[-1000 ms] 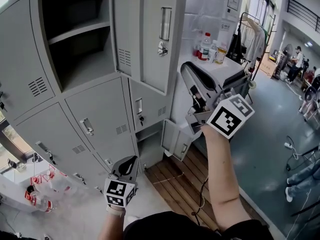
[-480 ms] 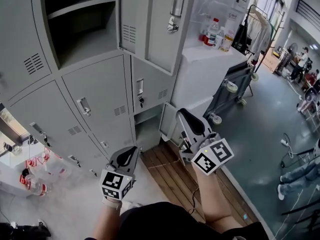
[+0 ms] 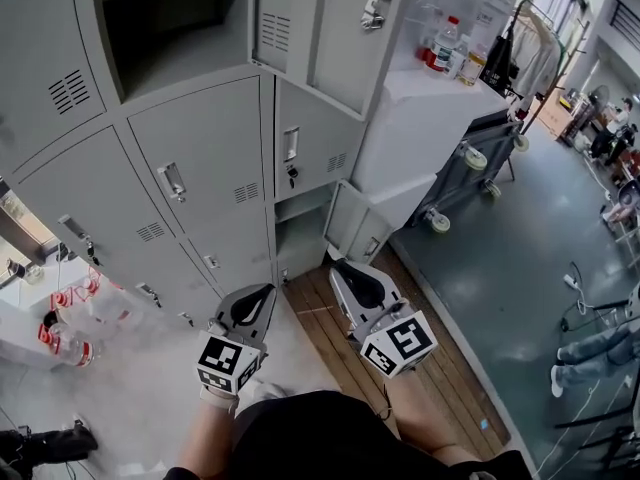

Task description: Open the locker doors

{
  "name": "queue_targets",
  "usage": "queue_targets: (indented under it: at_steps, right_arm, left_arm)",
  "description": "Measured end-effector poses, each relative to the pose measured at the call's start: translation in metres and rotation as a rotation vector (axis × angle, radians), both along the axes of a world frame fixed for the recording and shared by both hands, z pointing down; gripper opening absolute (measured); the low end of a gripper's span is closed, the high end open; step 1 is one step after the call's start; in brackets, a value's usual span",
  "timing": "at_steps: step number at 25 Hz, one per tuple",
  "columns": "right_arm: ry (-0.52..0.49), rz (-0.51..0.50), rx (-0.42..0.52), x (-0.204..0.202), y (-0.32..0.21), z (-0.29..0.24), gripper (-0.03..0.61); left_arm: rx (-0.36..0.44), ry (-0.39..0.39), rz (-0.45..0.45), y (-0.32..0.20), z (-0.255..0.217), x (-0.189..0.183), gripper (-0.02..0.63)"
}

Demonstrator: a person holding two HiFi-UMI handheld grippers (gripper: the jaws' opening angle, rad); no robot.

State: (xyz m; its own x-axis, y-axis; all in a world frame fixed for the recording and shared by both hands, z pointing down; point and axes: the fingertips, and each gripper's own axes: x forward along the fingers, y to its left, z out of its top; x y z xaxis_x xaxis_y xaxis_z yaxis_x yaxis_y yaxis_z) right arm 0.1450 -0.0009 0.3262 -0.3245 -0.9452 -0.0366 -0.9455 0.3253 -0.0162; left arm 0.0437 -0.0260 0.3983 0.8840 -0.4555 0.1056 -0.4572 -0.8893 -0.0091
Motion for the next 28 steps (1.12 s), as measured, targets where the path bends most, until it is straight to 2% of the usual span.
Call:
queue_targets:
  at_steps: [4, 8, 13, 17, 21, 28]
  right_arm:
    - [0.007, -0.021, -0.033, -0.012, 0.011, 0.023, 0.060]
    - [-0.012, -0.025, -0.077, -0.016, 0.020, 0.047, 0.061]
    - [-0.030, -0.018, -0.115, -0.019, 0.029, 0.066, 0.061]
    - [-0.034, -0.027, -0.128, -0.024, 0.032, 0.072, 0.061]
    - [-0.041, -0.039, -0.128, -0.028, 0.034, 0.072, 0.061]
    - [-0.080, -0.042, -0.143, -0.024, 0.032, 0.075, 0.043]
  left_arm:
    - [-0.006, -0.042, -0.020, 0.007, 0.009, -0.008, 0.017]
    - [0.028, -0.031, -0.030, 0.012, 0.010, -0.013, 0.017]
    - [0.033, -0.047, -0.043, 0.018, 0.019, -0.019, 0.018]
    - [-0.002, -0.069, -0.054, 0.023, 0.027, -0.024, 0.018]
    - [0.027, -0.047, -0.052, 0.025, 0.025, -0.022, 0.018]
    - [0.020, -0.048, -0.057, 0.028, 0.031, -0.022, 0.018]
